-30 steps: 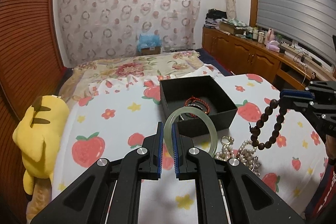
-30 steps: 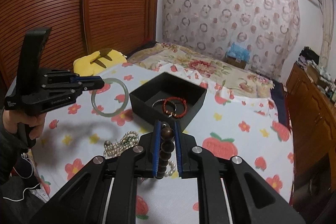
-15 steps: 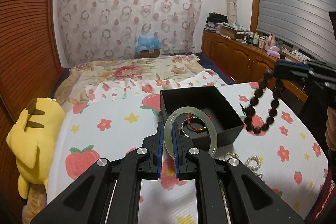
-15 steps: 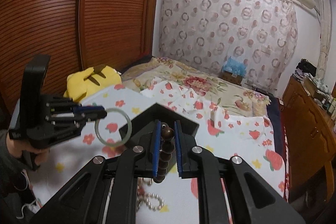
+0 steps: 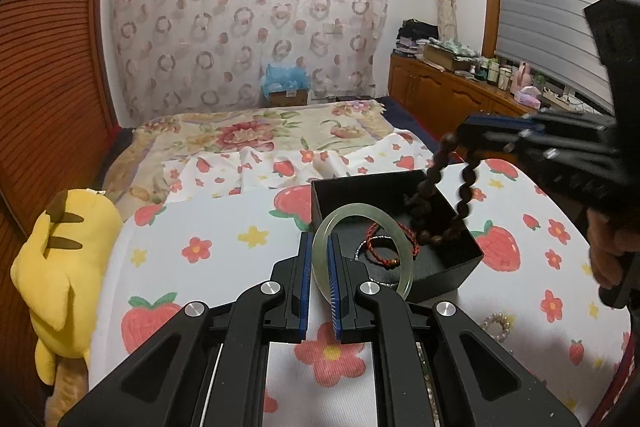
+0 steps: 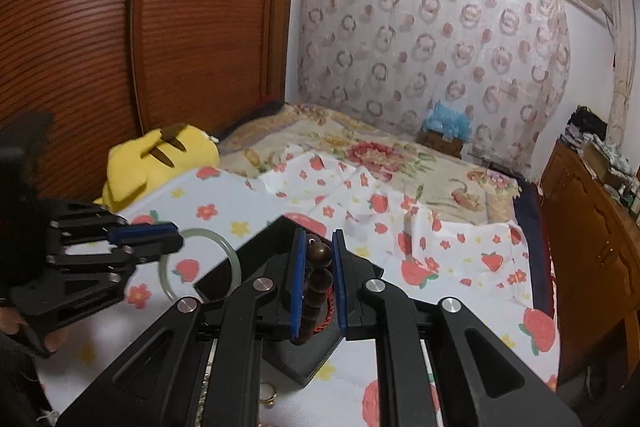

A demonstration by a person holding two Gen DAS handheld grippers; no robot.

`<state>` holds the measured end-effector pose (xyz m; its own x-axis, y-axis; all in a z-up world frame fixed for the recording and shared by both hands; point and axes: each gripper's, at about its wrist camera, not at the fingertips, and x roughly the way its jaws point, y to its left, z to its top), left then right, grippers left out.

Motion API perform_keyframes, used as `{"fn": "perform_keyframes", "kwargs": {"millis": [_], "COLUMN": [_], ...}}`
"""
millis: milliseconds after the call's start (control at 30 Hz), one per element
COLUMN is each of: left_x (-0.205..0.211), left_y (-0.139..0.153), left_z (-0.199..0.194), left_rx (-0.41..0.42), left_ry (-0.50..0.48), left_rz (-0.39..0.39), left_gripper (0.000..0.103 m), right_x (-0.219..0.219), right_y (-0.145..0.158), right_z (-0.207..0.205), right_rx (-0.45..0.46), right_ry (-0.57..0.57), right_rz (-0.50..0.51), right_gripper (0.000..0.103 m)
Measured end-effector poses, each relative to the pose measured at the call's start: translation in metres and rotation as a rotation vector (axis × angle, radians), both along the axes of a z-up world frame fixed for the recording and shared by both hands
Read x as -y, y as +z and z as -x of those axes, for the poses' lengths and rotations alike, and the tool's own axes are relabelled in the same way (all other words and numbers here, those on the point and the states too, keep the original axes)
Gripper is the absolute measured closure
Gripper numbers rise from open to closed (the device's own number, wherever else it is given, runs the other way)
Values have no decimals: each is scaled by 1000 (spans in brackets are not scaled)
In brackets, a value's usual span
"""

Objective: Organize jewelry
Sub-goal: 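Lower the jade bangle into the box with the left tool while the right tool drops the bead bracelet in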

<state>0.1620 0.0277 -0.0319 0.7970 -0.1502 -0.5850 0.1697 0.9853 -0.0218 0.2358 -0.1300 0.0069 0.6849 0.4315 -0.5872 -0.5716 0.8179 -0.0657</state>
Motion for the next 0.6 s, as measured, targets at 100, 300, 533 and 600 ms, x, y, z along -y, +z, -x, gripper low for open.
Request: {"fn": "perform_keyframes", "kwargs": {"millis": [100,300,533,600], "left_x": [0,-2,7,9], "left_y": [0,-5,-5,-7], "left_z": [-2,-12,-27,-30], "left_rx": [1,-9,-23,-26], "left_ry": [-1,-5,-13,-16], "left_rz": [-3,-18,-25,-31], "left_gripper": [96,96,95,95], "right_x": [-4,-2,16,22], "right_y": [-12,-22,-24,-23], "right_z": [-11,-30,-27,-23], "right_rx": [-9,-22,-73,-76], "right_ry": [-18,-53,-27,-22], "right_rz": [19,22,-59,-74], "right_gripper": [89,88,74,74]}}
